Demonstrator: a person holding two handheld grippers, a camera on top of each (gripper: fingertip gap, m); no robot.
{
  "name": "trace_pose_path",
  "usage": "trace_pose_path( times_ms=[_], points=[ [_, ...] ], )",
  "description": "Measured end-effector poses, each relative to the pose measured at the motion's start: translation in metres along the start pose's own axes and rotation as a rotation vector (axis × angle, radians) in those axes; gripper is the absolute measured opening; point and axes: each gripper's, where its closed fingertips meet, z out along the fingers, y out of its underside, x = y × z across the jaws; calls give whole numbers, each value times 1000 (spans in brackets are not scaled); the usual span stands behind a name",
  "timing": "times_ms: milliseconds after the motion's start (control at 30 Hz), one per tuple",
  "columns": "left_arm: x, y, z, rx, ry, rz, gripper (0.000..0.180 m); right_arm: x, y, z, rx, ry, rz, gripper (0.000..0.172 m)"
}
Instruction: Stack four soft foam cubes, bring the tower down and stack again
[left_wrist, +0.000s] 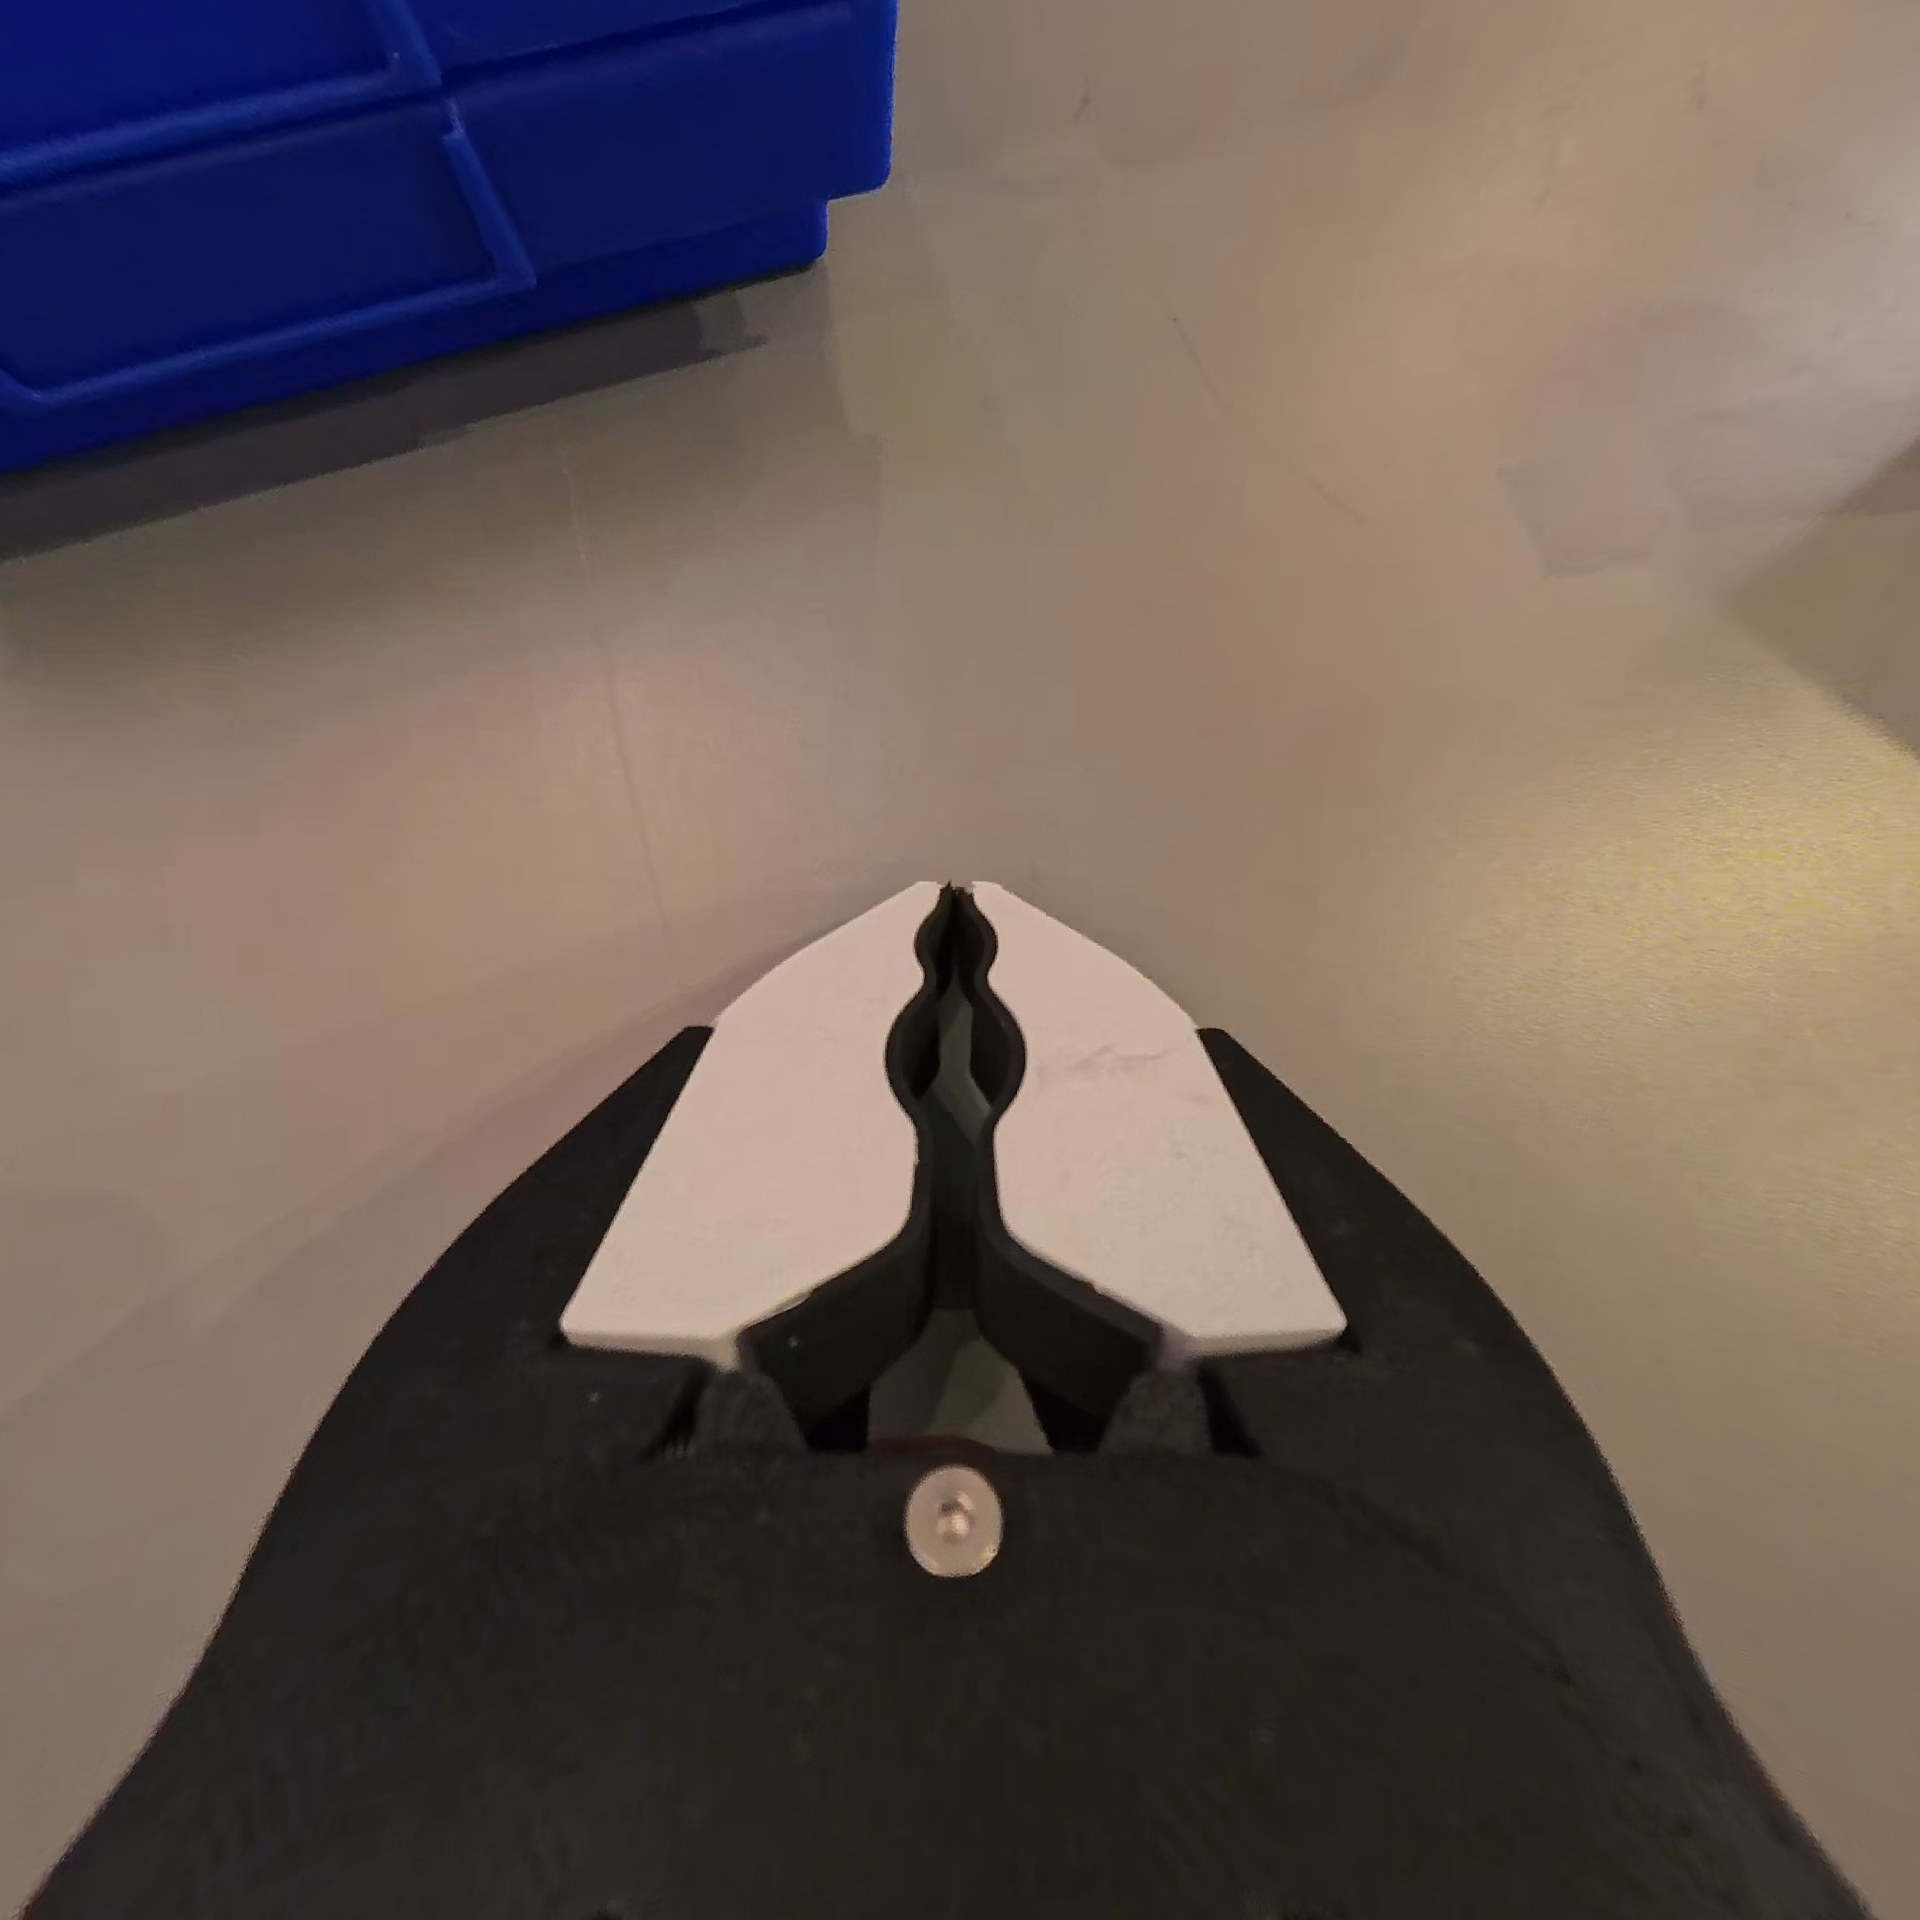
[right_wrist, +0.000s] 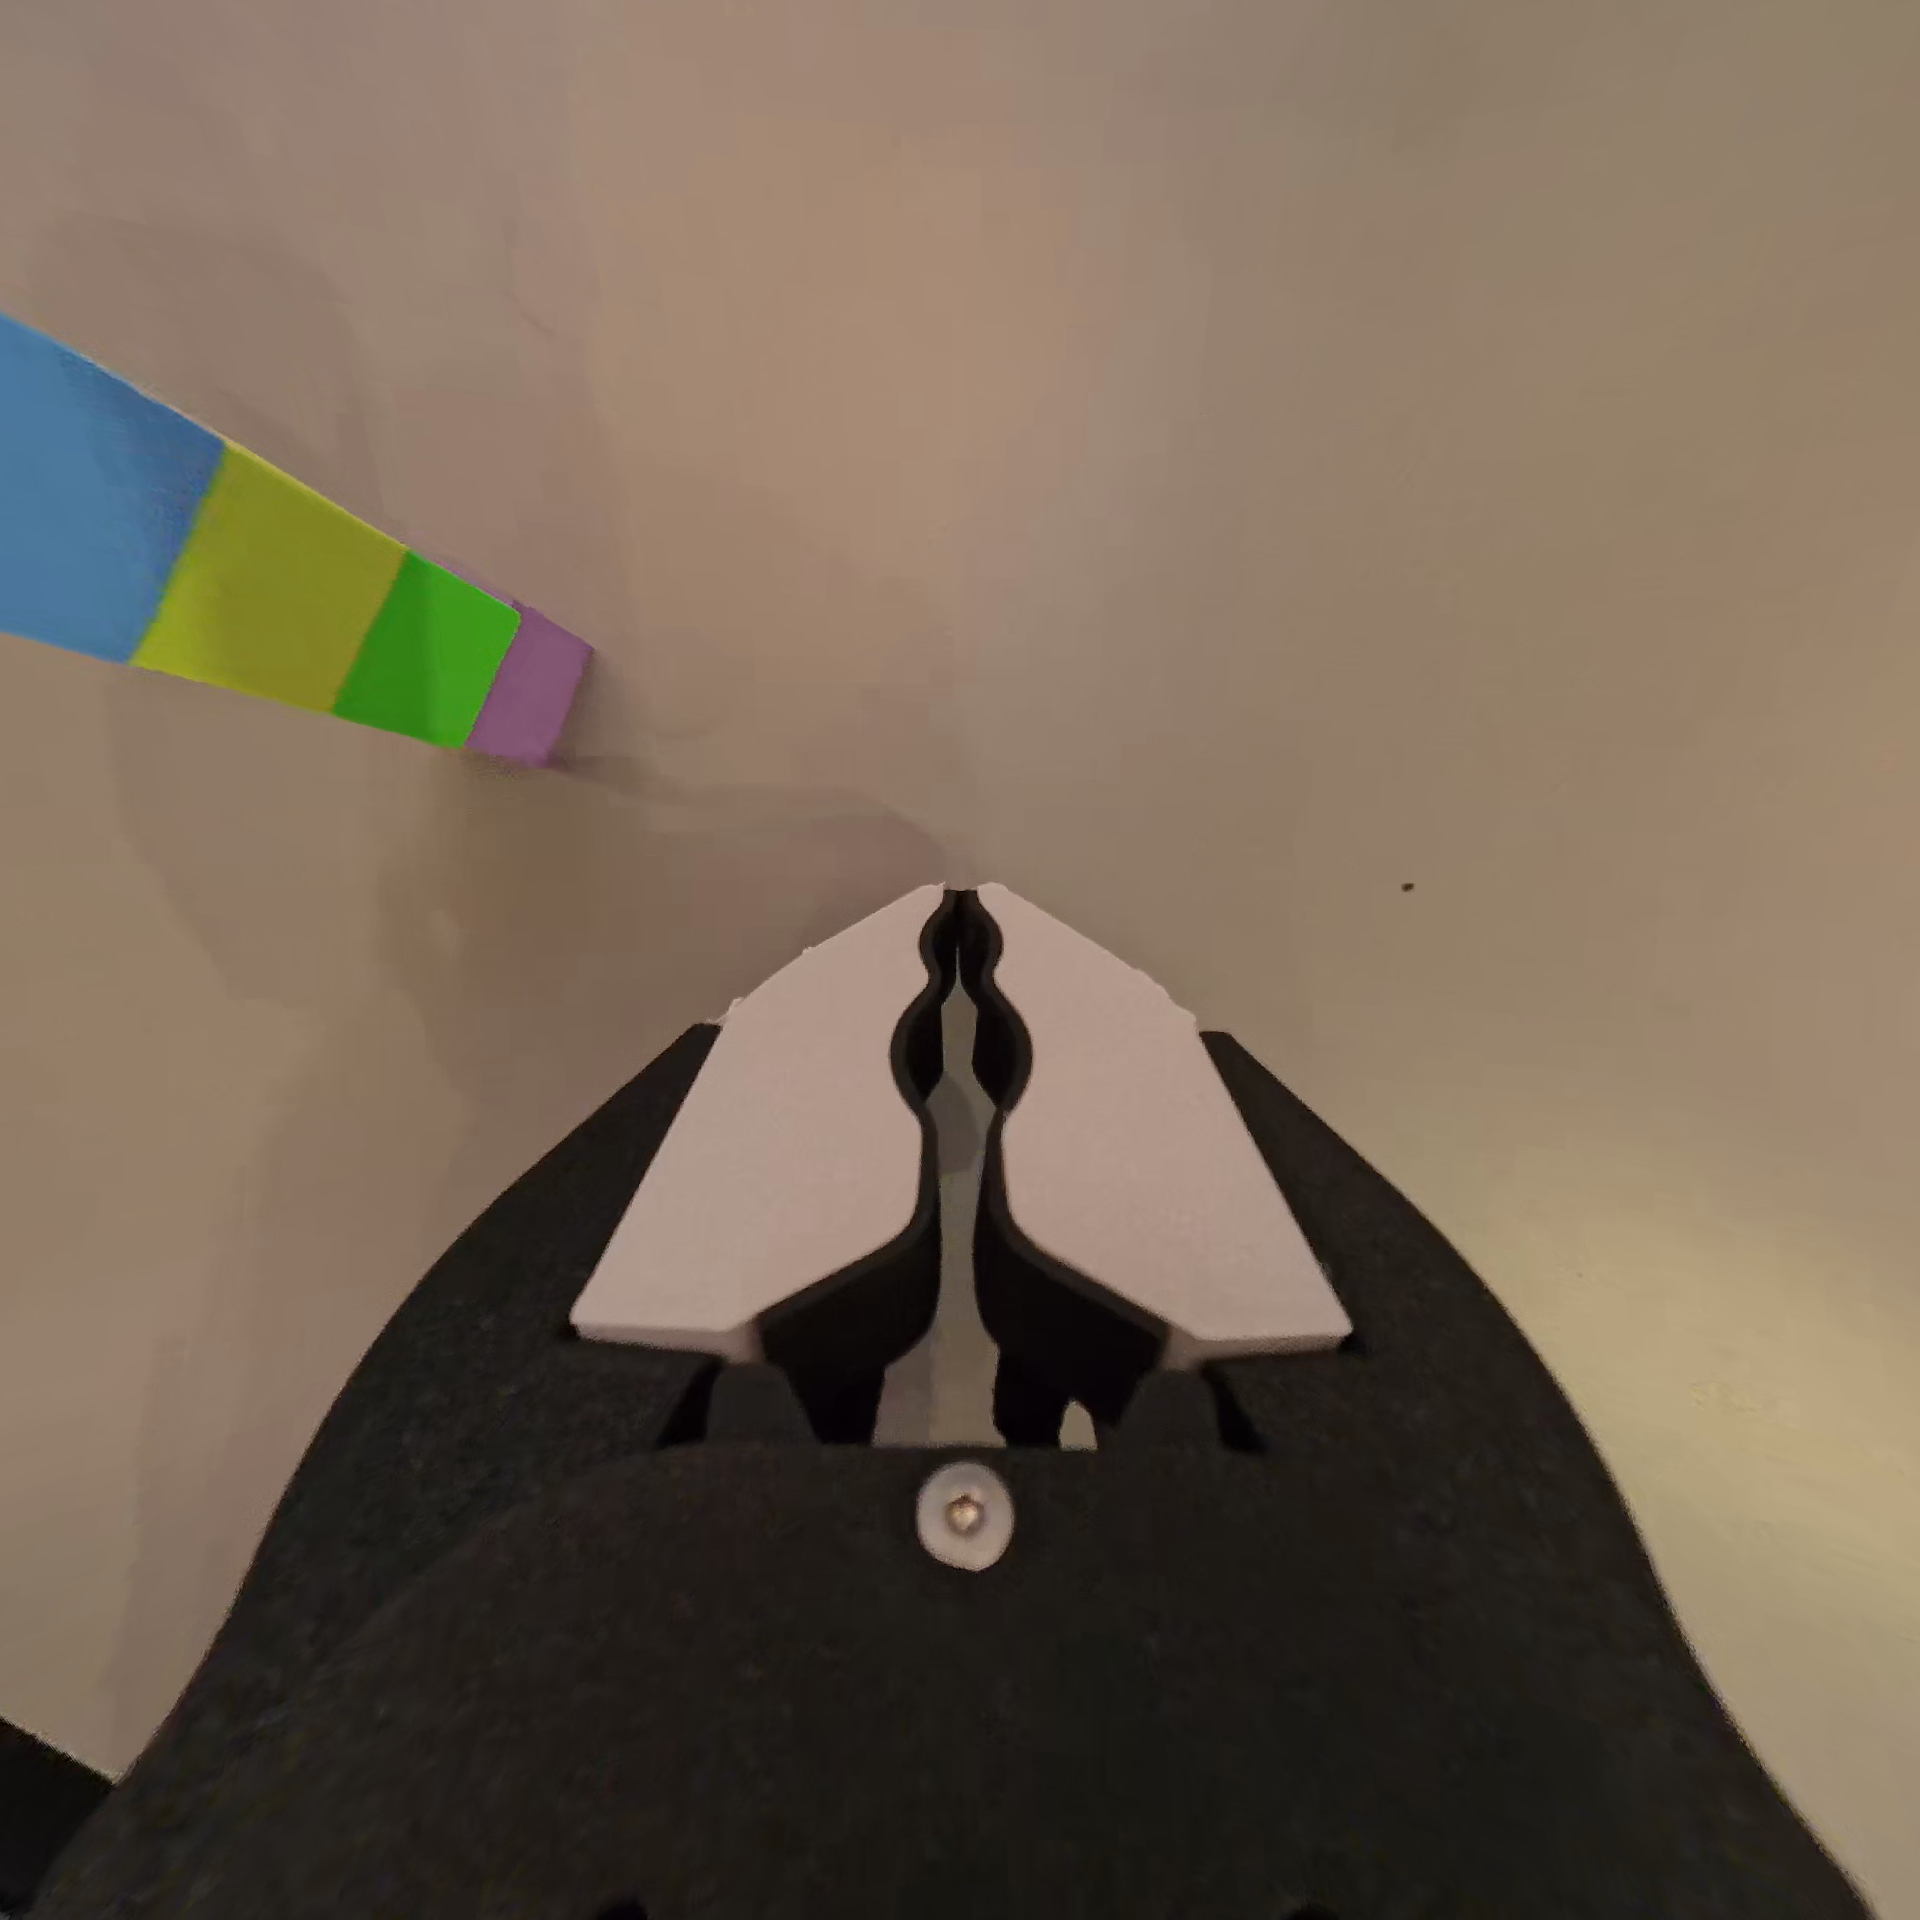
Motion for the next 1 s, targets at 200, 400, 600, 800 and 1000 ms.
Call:
trace_pose_path(
  times_ms=[200, 400, 600, 800, 1000],
  points=[
    [1, -1, 1, 0, 28, -9, 0, -34, -27, 13, -21, -40, -15, 0],
    [2, -2, 1, -3, 47, -7, 0, -109, -65, 20, -5, -154, -133, 0],
    [2, -2, 1, -3, 53, -7, 0, -102, -58, 11, 12, -181, -109, 0],
    [2, -2, 1, -3, 54, -6, 0, -67, -39, 4, 25, -141, -85, 0],
    [2, 0, 0, -3, 60, 3, 0, -37, -28, 0, 26, -95, -59, 0]
  ],
)
